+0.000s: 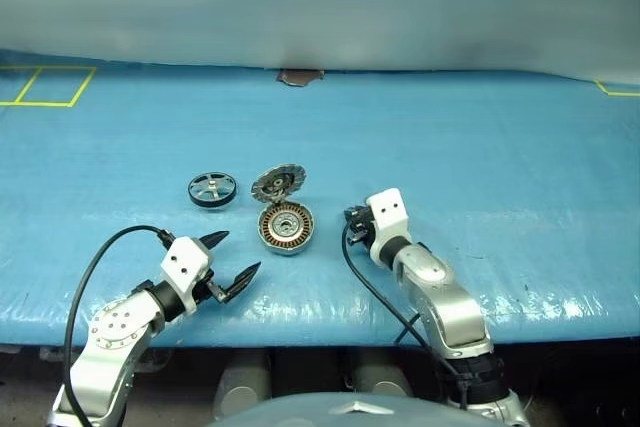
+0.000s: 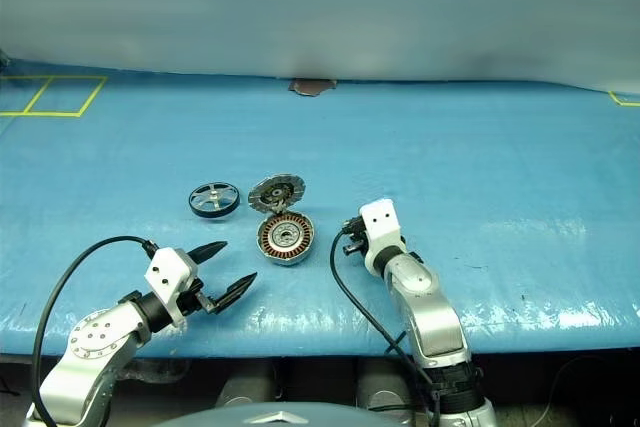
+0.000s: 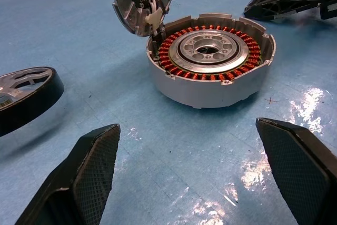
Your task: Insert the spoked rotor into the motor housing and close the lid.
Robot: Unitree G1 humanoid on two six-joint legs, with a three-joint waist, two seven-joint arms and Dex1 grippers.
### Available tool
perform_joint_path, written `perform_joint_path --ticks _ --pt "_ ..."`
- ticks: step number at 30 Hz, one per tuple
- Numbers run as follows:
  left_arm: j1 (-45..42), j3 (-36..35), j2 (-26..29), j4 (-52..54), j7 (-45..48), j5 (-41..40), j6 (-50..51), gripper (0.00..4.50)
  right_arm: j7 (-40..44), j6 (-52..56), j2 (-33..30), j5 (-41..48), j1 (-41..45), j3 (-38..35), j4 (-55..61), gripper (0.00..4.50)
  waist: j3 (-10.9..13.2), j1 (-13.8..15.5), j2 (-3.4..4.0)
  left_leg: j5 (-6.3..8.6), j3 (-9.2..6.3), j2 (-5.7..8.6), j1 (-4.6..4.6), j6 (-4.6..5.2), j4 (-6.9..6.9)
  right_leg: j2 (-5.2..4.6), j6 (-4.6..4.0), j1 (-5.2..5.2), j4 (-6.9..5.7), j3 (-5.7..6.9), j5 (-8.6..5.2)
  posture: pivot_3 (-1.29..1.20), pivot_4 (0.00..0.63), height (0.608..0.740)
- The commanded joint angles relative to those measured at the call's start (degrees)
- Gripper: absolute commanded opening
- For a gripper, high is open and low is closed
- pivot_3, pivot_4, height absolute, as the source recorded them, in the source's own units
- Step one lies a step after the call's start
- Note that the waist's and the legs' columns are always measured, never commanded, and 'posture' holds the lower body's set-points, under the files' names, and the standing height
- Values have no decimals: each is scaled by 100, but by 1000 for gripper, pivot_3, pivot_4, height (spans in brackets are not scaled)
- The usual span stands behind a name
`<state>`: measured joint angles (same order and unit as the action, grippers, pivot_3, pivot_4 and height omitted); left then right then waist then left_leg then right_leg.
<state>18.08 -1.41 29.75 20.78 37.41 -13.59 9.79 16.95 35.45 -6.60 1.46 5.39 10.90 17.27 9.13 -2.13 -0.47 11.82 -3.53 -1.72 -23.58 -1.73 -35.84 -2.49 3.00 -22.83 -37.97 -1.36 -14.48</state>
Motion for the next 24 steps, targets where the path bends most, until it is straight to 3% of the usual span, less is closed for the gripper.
perform_joint_path --ticks 1,12,24 --pt "4 -45 4 117 -20 11 -72 4500 289 296 -137 68 485 388 748 672 0 3 0 0 0 0 0 0 -1 0 0 0 0 0 0 0 150 740" --pt "26 -84 2 98 -36 -2 -95 4500 809 387 -476 147 992 1184 765 672 -2 6 -3 0 -5 3 -2 0 -1 0 1 2 3 1 1 0 150 740" --pt "34 -83 -2 58 -23 -9 -130 4500 642 -219 -27 38 1042 1449 -188 672 -2 2 -3 0 -3 1 -2 0 -1 1 1 1 1 1 1 0 150 740"
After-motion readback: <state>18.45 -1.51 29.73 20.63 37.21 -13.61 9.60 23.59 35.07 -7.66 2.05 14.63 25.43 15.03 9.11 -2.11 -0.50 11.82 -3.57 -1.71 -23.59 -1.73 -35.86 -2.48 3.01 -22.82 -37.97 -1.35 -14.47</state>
